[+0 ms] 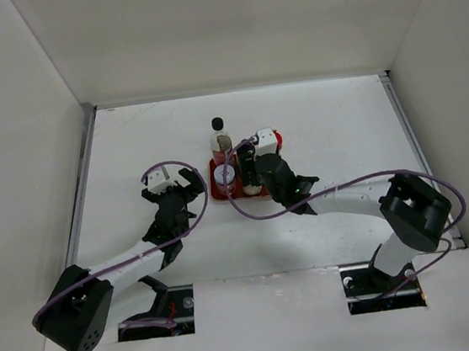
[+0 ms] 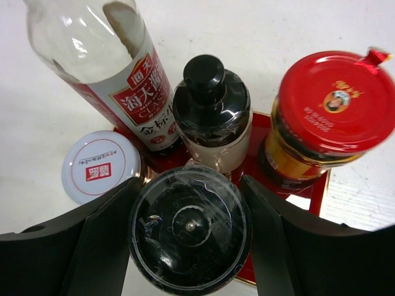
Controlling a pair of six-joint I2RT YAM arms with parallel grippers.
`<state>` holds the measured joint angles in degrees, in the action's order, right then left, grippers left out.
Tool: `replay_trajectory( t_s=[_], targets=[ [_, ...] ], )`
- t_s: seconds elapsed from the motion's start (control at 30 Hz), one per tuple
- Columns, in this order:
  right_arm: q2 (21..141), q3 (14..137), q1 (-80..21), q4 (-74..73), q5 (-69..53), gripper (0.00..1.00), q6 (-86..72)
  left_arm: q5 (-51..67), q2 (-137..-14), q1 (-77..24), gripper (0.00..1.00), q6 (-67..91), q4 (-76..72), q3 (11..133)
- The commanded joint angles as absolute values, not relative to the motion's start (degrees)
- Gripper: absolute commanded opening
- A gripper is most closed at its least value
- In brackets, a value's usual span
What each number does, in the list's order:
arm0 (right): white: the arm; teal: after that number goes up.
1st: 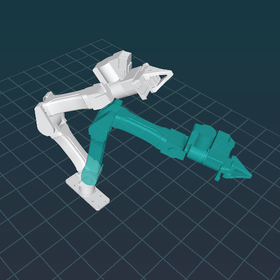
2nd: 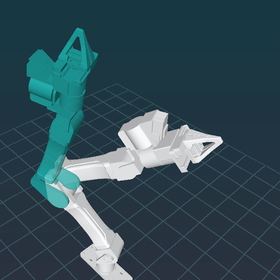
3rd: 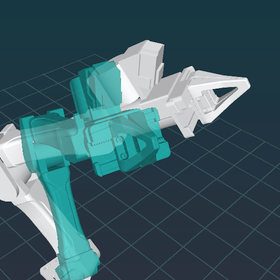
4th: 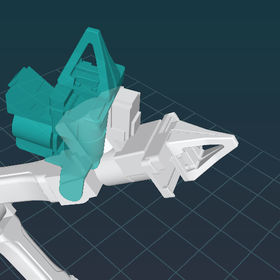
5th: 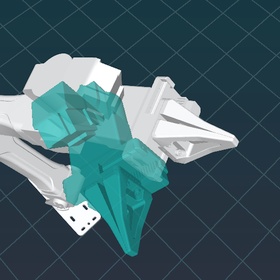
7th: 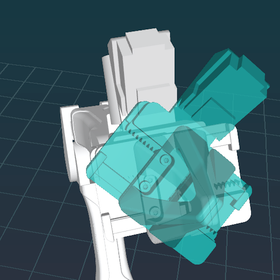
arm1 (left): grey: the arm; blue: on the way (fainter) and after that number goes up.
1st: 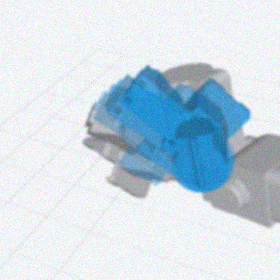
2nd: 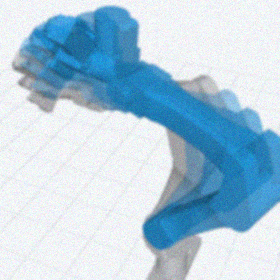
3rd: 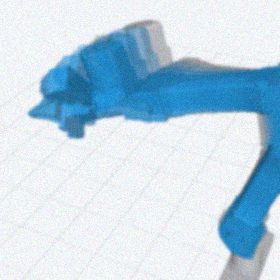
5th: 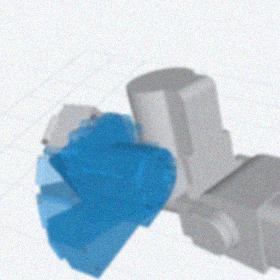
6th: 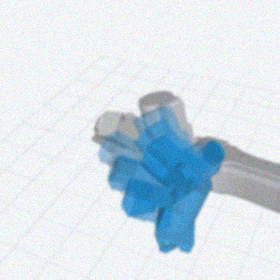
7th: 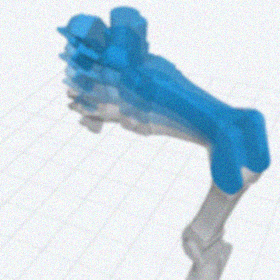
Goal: Organize the condiment bottles
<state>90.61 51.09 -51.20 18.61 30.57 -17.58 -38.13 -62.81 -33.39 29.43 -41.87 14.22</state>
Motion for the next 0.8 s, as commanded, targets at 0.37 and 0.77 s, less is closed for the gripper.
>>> replay_trajectory(
  t_s=[0.37, 0.77],
  targets=[
    [89.7, 53.2, -51.9, 25.8, 30.9, 0.99, -17.1, -40.5, -62.9, -32.6, 1.0, 30.1, -44.5, 14.9],
    [65.7, 33.1, -46.0, 29.6, 45.0, 1.0, -22.4, -38.9, -56.9, -30.1, 1.0, 34.6, -42.6, 13.4]
  ],
)
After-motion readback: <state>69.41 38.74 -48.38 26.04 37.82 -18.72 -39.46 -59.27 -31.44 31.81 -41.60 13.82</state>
